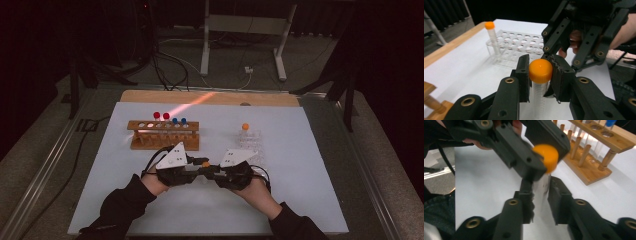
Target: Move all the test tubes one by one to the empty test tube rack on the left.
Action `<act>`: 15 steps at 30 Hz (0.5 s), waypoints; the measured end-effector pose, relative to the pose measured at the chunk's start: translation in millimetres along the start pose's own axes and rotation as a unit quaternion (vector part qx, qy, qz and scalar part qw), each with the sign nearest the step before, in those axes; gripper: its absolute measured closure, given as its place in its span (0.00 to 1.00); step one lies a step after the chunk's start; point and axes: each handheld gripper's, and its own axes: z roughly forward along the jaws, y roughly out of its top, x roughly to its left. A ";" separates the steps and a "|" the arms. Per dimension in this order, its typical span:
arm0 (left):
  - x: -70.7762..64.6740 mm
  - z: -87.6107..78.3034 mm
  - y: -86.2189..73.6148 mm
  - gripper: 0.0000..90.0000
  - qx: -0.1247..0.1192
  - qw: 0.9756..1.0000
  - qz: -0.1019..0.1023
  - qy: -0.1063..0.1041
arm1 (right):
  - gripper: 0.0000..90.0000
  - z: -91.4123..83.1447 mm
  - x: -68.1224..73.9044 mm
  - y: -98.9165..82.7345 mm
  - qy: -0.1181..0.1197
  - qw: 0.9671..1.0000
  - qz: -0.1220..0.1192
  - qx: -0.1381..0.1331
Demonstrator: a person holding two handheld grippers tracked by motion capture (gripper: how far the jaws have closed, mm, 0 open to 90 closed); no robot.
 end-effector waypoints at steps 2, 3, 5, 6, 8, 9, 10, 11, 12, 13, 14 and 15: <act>2.3 -4.2 2.0 0.79 -0.001 1.000 -0.002 0.008 | 0.72 -2.2 -2.2 -0.8 -0.003 1.000 0.007 -0.006; 3.8 -6.6 3.1 0.79 -0.001 1.000 -0.002 0.012 | 0.67 -3.6 -3.3 -1.0 -0.008 1.000 0.008 -0.009; 7.0 -12.1 5.0 0.79 -0.004 1.000 -0.005 0.019 | 0.60 -7.3 -5.3 -1.0 -0.012 1.000 0.014 -0.022; 9.1 -15.1 5.8 0.79 -0.004 1.000 -0.004 0.026 | 0.54 -9.1 -6.1 -0.6 -0.014 0.999 0.015 -0.028; 14.4 -21.5 7.1 0.79 -0.004 0.999 -0.007 0.036 | 0.43 -12.4 -6.9 0.5 -0.022 0.999 0.019 -0.038; 17.3 -25.1 7.7 0.79 -0.006 0.999 -0.008 0.045 | 0.40 -14.4 -7.4 0.8 -0.025 0.999 0.021 -0.043; 20.8 -28.9 8.4 0.79 -0.006 0.999 -0.012 0.051 | 0.36 -16.3 -7.7 1.0 -0.028 0.998 0.023 -0.049; 24.3 -32.9 9.0 0.79 -0.008 0.998 -0.016 0.056 | 0.30 -17.8 -8.2 1.5 -0.033 0.998 0.026 -0.055; 27.9 -37.0 9.6 0.79 -0.009 0.998 -0.016 0.064 | 0.27 -19.3 -8.9 1.9 -0.033 0.997 0.029 -0.060; 31.4 -41.1 10.4 0.79 -0.011 0.997 -0.019 0.072 | 0.24 -20.5 -9.8 2.4 -0.035 0.997 0.031 -0.063; 35.5 -45.5 11.1 0.79 -0.012 0.997 -0.023 0.077 | 0.20 -21.8 -10.2 2.8 -0.040 0.996 0.033 -0.068; 39.2 -49.6 11.7 0.79 -0.013 0.996 -0.026 0.086 | 0.17 -22.8 -10.9 3.0 -0.043 0.996 0.033 -0.070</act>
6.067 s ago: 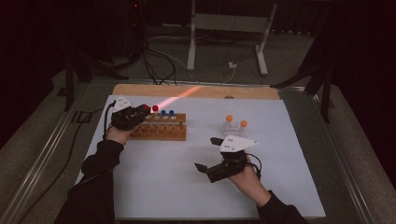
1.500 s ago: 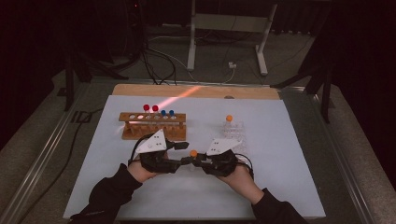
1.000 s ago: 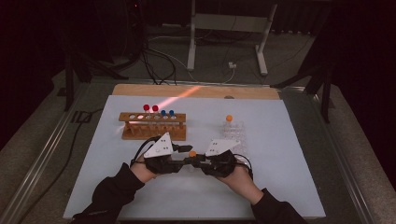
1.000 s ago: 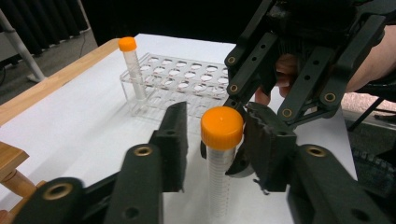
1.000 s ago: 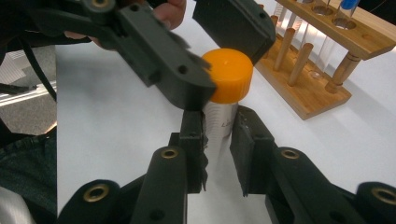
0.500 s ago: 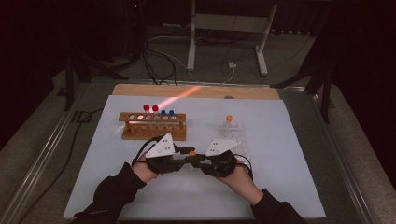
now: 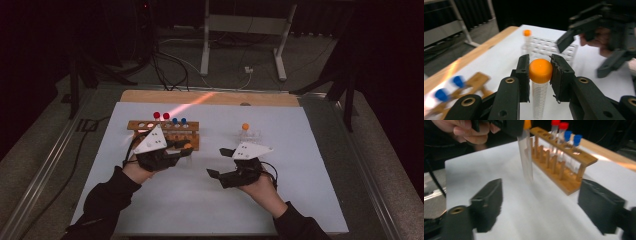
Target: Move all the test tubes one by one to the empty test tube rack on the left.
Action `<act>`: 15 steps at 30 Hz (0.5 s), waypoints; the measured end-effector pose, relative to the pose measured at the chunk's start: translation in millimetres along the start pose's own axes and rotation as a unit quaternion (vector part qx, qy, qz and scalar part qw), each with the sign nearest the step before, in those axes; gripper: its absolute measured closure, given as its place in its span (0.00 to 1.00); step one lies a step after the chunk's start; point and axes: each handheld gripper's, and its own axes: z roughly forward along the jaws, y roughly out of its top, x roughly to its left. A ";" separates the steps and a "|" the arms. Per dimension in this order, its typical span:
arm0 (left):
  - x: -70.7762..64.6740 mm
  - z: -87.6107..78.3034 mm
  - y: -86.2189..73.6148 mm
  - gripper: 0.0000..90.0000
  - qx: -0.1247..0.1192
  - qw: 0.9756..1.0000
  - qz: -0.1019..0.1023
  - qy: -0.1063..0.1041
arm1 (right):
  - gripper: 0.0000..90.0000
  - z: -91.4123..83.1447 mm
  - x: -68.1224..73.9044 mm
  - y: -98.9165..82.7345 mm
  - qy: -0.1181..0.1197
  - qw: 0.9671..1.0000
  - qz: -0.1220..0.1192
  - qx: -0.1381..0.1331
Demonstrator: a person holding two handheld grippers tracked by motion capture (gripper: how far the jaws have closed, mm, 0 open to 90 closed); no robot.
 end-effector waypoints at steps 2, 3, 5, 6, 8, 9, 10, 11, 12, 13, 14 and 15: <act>8.2 -6.2 1.6 0.79 0.002 1.000 -0.004 0.013 | 0.15 -1.2 -0.8 0.8 -0.006 1.000 0.002 -0.001; 12.1 -9.1 2.2 0.79 0.001 1.000 -0.006 0.022 | 0.13 -2.0 -1.9 0.7 -0.005 1.000 0.005 -0.004; 20.3 -14.9 3.4 0.79 0.001 0.999 -0.012 0.035 | 0.07 -2.5 -2.8 0.5 -0.006 1.000 0.005 -0.004; 24.1 -17.8 4.3 0.79 0.000 0.999 -0.014 0.042 | 0.03 -2.5 -3.3 0.4 -0.002 1.000 0.004 -0.003; 30.8 -23.3 6.2 0.79 0.000 0.998 -0.015 0.056 | 0.02 -2.8 -3.5 0.0 0.000 1.000 0.007 -0.004; 33.8 -25.5 7.1 0.79 -0.003 0.998 -0.020 0.059 | 0.01 -2.7 -3.8 -0.1 0.002 1.000 0.003 -0.001; 36.3 -27.3 8.1 0.79 -0.003 0.998 -0.020 0.064 | 0.00 -2.4 -3.6 -0.2 0.003 1.000 -0.002 0.002; 38.6 -28.8 8.8 0.79 -0.001 0.997 -0.018 0.070 | 0.00 -2.4 -3.9 -0.4 0.006 1.000 0.002 0.001; 41.2 -29.9 9.2 0.79 0.000 0.997 -0.020 0.074 | 0.00 -2.7 -4.7 -0.7 0.009 1.000 0.005 -0.004; 43.8 -30.7 9.4 0.79 0.001 0.997 -0.022 0.077 | 0.00 -2.8 -5.1 -0.9 0.008 1.000 0.006 -0.005; 46.5 -31.6 9.6 0.79 0.003 0.996 -0.023 0.082 | 0.00 -2.7 -5.5 -0.9 0.006 1.000 0.005 -0.004; 49.0 -32.4 9.7 0.79 0.004 0.996 -0.025 0.085 | 0.00 -2.9 -5.3 -1.0 0.003 1.000 0.004 -0.005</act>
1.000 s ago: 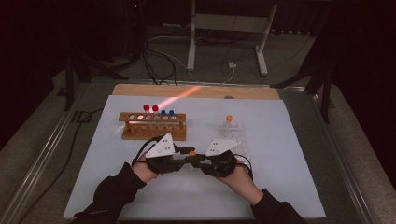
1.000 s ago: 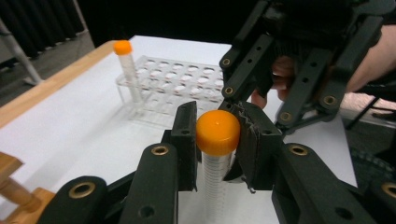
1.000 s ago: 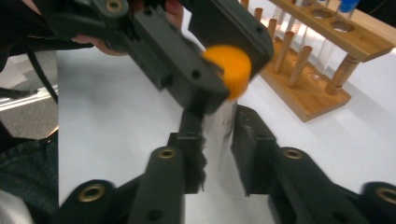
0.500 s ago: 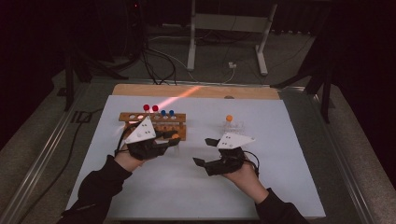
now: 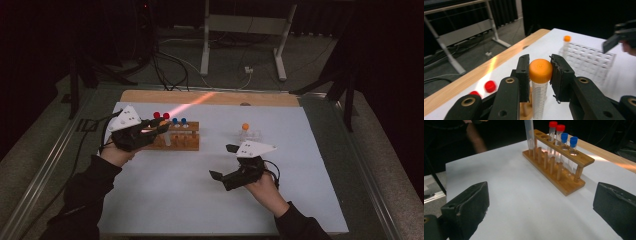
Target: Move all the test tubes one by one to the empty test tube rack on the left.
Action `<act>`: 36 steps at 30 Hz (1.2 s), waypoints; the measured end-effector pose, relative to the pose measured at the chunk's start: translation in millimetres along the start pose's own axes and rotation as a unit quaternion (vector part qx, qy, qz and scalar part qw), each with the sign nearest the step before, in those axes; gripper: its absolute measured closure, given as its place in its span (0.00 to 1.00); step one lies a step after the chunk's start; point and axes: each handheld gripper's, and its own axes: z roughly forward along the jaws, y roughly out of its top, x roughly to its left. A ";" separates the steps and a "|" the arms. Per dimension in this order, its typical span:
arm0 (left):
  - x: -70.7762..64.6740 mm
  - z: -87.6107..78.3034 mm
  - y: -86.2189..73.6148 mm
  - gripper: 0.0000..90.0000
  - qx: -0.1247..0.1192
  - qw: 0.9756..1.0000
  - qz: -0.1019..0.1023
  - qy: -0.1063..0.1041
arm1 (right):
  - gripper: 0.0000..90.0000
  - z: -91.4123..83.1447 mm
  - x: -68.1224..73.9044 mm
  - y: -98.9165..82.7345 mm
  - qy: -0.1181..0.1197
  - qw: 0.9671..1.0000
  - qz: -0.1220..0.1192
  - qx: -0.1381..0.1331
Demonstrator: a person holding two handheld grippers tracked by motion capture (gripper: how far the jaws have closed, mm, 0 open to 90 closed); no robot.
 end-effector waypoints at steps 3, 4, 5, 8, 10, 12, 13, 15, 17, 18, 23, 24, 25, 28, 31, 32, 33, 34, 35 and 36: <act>8.4 -2.0 0.1 0.79 0.002 1.000 -0.004 0.015 | 0.00 -0.8 0.7 0.1 -0.007 1.000 -0.004 -0.001; 11.0 -2.6 -0.6 0.79 0.002 1.000 -0.008 0.017 | 0.00 -1.2 1.0 0.2 -0.008 1.000 -0.004 -0.004; 13.1 -2.8 -1.4 0.79 0.003 1.000 -0.008 0.022 | 0.00 -1.5 0.9 0.3 -0.007 1.000 -0.004 -0.005; 20.1 -4.4 -4.3 0.79 0.006 0.999 -0.013 0.037 | 0.00 -2.5 1.4 0.2 -0.012 1.000 -0.010 -0.010; 25.5 -6.5 -5.2 0.79 0.004 0.999 -0.018 0.045 | 0.00 -3.2 1.6 0.2 -0.014 1.000 -0.012 -0.012; 31.7 -8.7 -5.2 0.79 0.002 0.998 -0.022 0.056 | 0.00 -3.5 0.5 0.2 -0.011 1.000 -0.009 -0.013; 35.2 -9.7 -4.9 0.79 0.000 0.998 -0.027 0.058 | 0.00 -3.8 0.5 0.2 -0.013 1.000 -0.009 -0.014; 41.1 -11.3 -4.4 0.79 -0.005 0.997 -0.031 0.070 | 0.00 -4.0 0.1 0.2 -0.010 1.000 -0.007 -0.016; 45.4 -11.7 -4.2 0.79 -0.008 0.996 -0.030 0.086 | 0.00 -4.2 0.3 0.2 -0.015 1.000 -0.008 -0.017; 47.7 -11.8 -4.1 0.79 -0.009 0.996 -0.032 0.088 | 0.00 -4.4 0.0 0.1 -0.013 1.000 -0.007 -0.019; 57.9 -8.3 -4.3 0.79 -0.012 0.994 -0.042 0.104 | 0.00 -5.8 -0.6 0.2 -0.013 1.000 -0.007 -0.022; 59.8 -7.0 -4.8 0.79 -0.012 0.993 -0.042 0.108 | 0.00 -5.9 -0.8 0.1 -0.012 1.000 -0.006 -0.021; 61.8 -5.4 -5.5 0.79 -0.013 0.993 -0.045 0.110 | 0.00 -5.9 -1.0 0.1 -0.012 1.000 -0.007 -0.021; 67.8 0.2 -9.6 0.79 -0.011 0.992 -0.054 0.116 | 0.00 -6.0 -0.9 0.0 -0.012 1.000 -0.008 -0.019; 71.7 6.0 -14.9 0.79 -0.009 0.991 -0.062 0.120 | 0.00 -6.0 -0.7 0.0 -0.011 1.000 -0.009 -0.019; 72.0 8.4 -16.8 0.79 -0.007 0.991 -0.062 0.122 | 0.00 -6.0 -0.7 0.0 -0.012 1.000 -0.009 -0.019; 72.2 10.8 -18.8 0.79 -0.005 0.990 -0.063 0.125 | 0.00 -6.1 -0.7 0.0 -0.011 1.000 -0.009 -0.019; 72.9 12.9 -21.0 0.79 -0.005 0.990 -0.066 0.123 | 0.00 -6.1 -0.9 0.0 -0.012 1.000 -0.009 -0.019; 73.1 15.2 -23.1 0.79 -0.005 0.990 -0.068 0.125 | 0.00 -6.1 -0.9 -0.1 -0.013 1.000 -0.009 -0.018; 73.3 17.5 -25.1 0.79 -0.002 0.990 -0.068 0.127 | 0.00 -6.3 -1.1 -0.2 -0.013 1.000 -0.009 -0.018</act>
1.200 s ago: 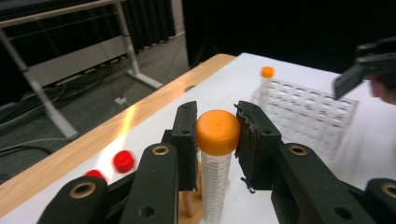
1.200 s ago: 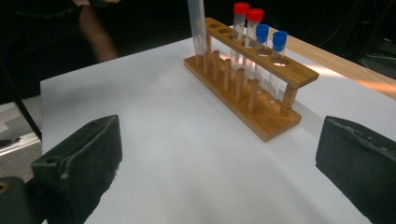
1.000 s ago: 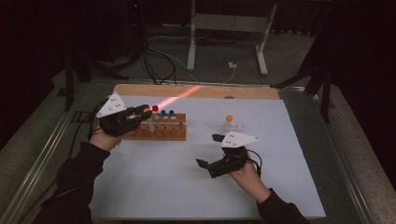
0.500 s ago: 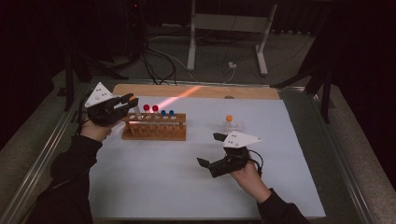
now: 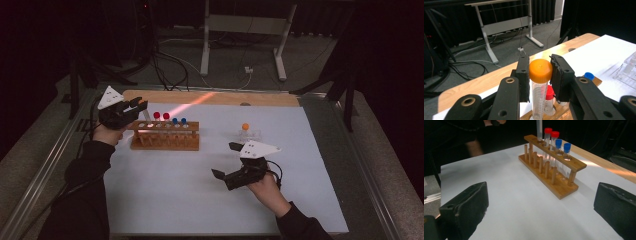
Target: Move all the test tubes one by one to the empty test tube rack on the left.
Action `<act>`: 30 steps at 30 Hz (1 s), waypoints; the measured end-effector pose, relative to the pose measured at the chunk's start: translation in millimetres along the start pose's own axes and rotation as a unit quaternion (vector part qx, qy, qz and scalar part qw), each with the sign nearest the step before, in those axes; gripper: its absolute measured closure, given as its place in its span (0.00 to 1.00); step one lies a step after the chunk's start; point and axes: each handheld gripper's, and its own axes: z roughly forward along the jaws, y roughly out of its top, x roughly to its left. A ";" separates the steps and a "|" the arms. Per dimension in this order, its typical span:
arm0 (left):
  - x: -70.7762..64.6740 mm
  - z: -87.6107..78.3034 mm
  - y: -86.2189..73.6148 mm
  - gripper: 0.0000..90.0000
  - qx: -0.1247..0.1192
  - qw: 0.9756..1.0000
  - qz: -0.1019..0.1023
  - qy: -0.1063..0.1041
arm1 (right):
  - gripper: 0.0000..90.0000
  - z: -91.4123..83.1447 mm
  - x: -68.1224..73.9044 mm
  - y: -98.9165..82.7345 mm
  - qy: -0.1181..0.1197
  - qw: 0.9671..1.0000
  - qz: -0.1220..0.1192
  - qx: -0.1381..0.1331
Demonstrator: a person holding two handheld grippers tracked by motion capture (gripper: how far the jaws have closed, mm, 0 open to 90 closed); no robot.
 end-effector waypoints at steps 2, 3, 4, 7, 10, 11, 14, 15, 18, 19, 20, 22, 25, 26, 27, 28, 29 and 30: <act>0.4 3.5 -3.3 0.79 0.003 1.000 -0.004 0.002 | 0.00 -0.2 -0.2 -0.2 -0.001 1.000 0.001 0.000; 0.0 4.9 -4.7 0.79 0.005 1.000 -0.003 0.002 | 0.00 -0.2 -0.3 -0.3 -0.001 1.000 0.001 0.000; -0.3 6.2 -6.1 0.79 0.006 1.000 -0.005 0.002 | 0.00 -0.4 -0.5 -0.3 0.000 1.000 0.001 0.000; -0.8 9.8 -11.1 0.79 0.011 1.000 -0.006 0.003 | 0.00 -0.6 -0.8 -0.6 0.000 1.000 0.002 -0.001; -0.7 12.9 -17.8 0.79 0.017 1.000 -0.009 0.004 | 0.00 -0.1 -1.0 -1.0 0.000 1.000 0.002 0.000; -0.5 14.1 -20.3 0.79 0.020 1.000 -0.011 0.003 | 0.00 -0.1 -1.0 -1.0 0.000 1.000 0.002 0.001; 0.2 16.8 -27.7 0.79 0.026 1.000 -0.014 0.004 | 0.00 -0.4 -0.7 -0.9 0.001 1.000 0.002 0.000; 0.4 17.4 -29.9 0.79 0.027 0.999 -0.017 0.005 | 0.00 -0.5 -0.7 -0.8 0.001 1.000 0.002 0.000; 1.6 19.0 -36.0 0.79 0.029 0.999 -0.024 0.007 | 0.00 -0.5 -0.9 -0.9 0.002 1.000 0.003 0.000; 1.8 19.2 -37.8 0.79 0.029 0.999 -0.025 0.008 | 0.00 -0.5 -0.9 -0.9 0.002 1.000 0.004 0.000; 2.1 19.4 -39.4 0.79 0.029 0.999 -0.029 0.004 | 0.00 -0.4 -0.8 -0.9 0.002 1.000 0.004 0.000; 1.1 20.3 -42.2 0.79 0.031 0.999 -0.026 0.005 | 0.00 -0.2 -0.4 -0.8 0.002 1.000 0.003 0.001; 0.0 22.3 -45.4 0.79 0.035 0.999 -0.027 0.003 | 0.00 0.0 -0.7 -1.1 0.004 1.000 0.004 0.000; -0.4 22.9 -46.1 0.79 0.035 0.999 -0.027 0.004 | 0.00 -0.1 -0.7 -1.2 0.004 1.000 0.005 -0.002; -0.2 23.3 -46.7 0.79 0.035 0.999 -0.028 0.002 | 0.00 -0.1 -0.8 -1.2 0.004 1.000 0.005 -0.001; -0.4 23.7 -47.2 0.79 0.034 0.999 -0.029 0.002 | 0.00 -0.1 -0.6 -1.1 0.004 1.000 0.005 -0.001; -0.8 24.0 -47.7 0.79 0.034 0.999 -0.029 0.003 | 0.00 -0.4 -0.5 -1.1 0.004 1.000 0.005 -0.001; -0.8 24.3 -48.2 0.79 0.035 0.999 -0.028 0.003 | 0.00 -0.5 -0.5 -1.0 0.005 1.000 0.006 -0.002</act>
